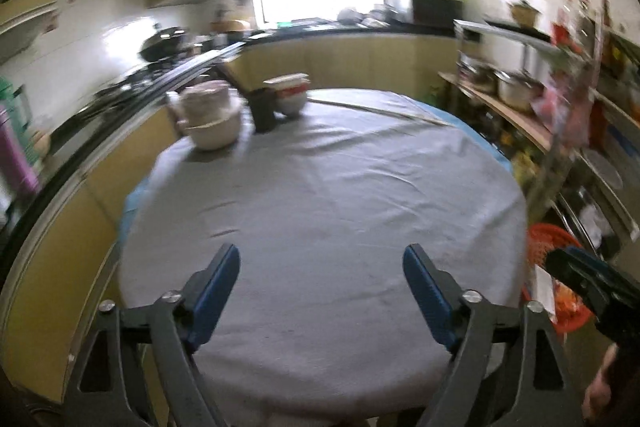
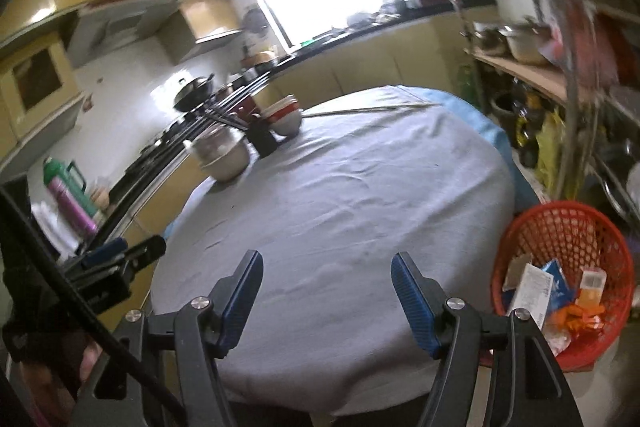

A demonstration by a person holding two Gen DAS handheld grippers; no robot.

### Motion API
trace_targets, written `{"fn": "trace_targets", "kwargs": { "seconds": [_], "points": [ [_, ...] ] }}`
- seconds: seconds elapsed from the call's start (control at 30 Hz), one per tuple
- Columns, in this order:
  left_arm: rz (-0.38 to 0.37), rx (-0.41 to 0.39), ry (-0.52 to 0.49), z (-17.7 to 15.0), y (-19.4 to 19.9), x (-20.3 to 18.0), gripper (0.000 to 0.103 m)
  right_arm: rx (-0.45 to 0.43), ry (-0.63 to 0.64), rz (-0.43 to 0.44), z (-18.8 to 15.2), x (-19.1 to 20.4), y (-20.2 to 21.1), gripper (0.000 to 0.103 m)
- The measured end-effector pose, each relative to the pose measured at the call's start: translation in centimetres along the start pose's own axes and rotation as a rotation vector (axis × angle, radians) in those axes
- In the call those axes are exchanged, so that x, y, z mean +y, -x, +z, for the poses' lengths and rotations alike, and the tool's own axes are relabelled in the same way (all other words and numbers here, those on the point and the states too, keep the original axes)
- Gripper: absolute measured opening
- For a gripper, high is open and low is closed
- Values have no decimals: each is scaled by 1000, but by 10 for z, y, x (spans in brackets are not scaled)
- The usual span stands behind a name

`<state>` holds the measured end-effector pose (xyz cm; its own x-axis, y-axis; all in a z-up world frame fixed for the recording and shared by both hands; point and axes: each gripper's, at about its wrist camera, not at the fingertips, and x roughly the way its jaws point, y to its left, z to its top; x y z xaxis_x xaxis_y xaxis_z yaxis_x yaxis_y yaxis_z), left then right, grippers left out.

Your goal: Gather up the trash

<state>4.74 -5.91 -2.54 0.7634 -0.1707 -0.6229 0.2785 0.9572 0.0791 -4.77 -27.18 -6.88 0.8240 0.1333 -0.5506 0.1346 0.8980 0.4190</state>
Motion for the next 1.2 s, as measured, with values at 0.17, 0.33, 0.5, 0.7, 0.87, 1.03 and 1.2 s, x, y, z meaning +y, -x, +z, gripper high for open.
{"fn": "trace_targets", "kwargs": {
  "seconds": [0.17,0.33,0.5,0.7,0.87,1.03,1.2],
  "points": [
    [71,-41,63,-4,21,29,88,-24,111,-15,-2,45,18,71],
    [91,-54,90,-6,29,49,88,-45,194,-34,-2,79,24,71],
    [140,-58,117,-10,31,63,88,-27,220,-37,-5,98,15,71],
    [186,-70,130,-11,34,69,88,-2,239,-38,-12,109,8,71],
    [195,-72,116,-12,37,64,88,-4,243,-39,-13,109,9,71],
    [192,-69,114,-12,38,62,88,-18,235,-48,-15,107,14,71],
    [196,-63,129,-12,38,64,88,-19,228,-49,-16,105,16,71]
  ]
}}
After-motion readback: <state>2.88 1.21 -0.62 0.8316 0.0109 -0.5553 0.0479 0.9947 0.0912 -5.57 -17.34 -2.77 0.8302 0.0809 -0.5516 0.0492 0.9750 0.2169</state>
